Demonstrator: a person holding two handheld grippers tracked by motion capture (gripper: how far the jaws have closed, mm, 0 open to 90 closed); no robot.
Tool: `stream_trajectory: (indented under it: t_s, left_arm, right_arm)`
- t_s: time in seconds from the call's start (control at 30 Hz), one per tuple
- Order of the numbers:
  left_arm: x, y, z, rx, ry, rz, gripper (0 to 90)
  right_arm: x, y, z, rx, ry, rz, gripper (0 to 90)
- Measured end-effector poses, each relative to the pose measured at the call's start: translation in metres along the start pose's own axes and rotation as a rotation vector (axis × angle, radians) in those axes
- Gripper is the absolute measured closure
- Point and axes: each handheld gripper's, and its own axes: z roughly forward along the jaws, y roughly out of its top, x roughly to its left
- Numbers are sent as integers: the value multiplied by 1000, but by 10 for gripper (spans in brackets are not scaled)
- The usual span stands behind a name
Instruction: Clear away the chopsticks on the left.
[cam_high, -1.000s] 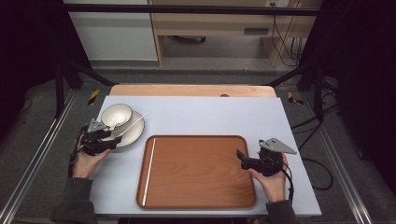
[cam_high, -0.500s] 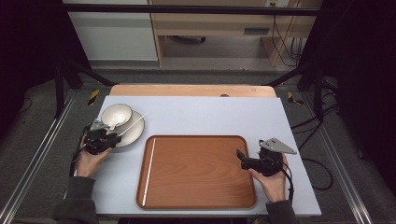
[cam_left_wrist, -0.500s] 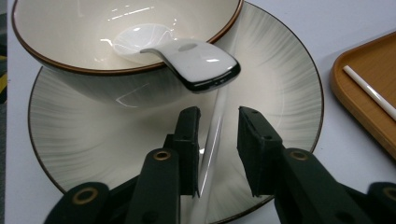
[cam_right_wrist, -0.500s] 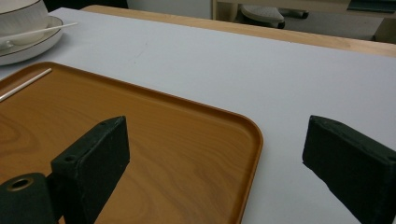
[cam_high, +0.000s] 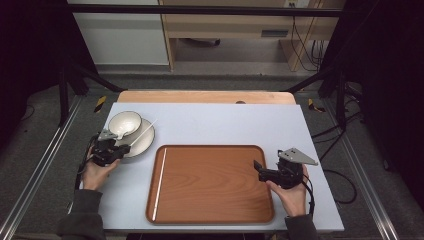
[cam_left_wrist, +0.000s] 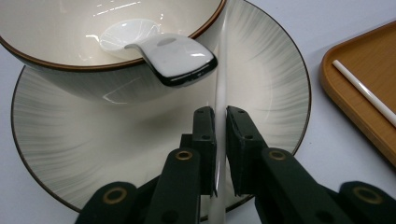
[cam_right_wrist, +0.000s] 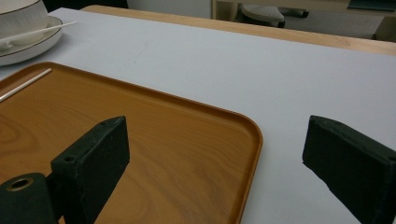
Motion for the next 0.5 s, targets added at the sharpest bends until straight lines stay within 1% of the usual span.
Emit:
stream_trajectory:
  t_s: [0.07,0.17,0.27,0.3,0.33,0.37,0.5]
  left_arm:
    - [-1,0,0,3,0,1,835]
    - [-2,0,0,5,-10,-14,837]
    - [-3,0,-1,8,-7,-10,839]
    - [-3,0,-1,3,-6,-8,840]
    - [-5,0,-1,-1,-12,-14,841]
    - [-5,0,-2,-3,-15,-6,842]
    - [-12,2,-6,-16,-25,-3,843]
  right_arm:
    - [0,0,0,1,0,0,74]
    - [0,0,0,-1,0,0,75]
    - [-1,0,-1,-3,0,2,75]
    - [-1,0,0,-3,0,2,74]
    - [-1,0,0,-3,-1,1,74]
    - [-1,0,0,-3,0,1,74]
    - [-1,-1,0,-2,-3,-1,74]
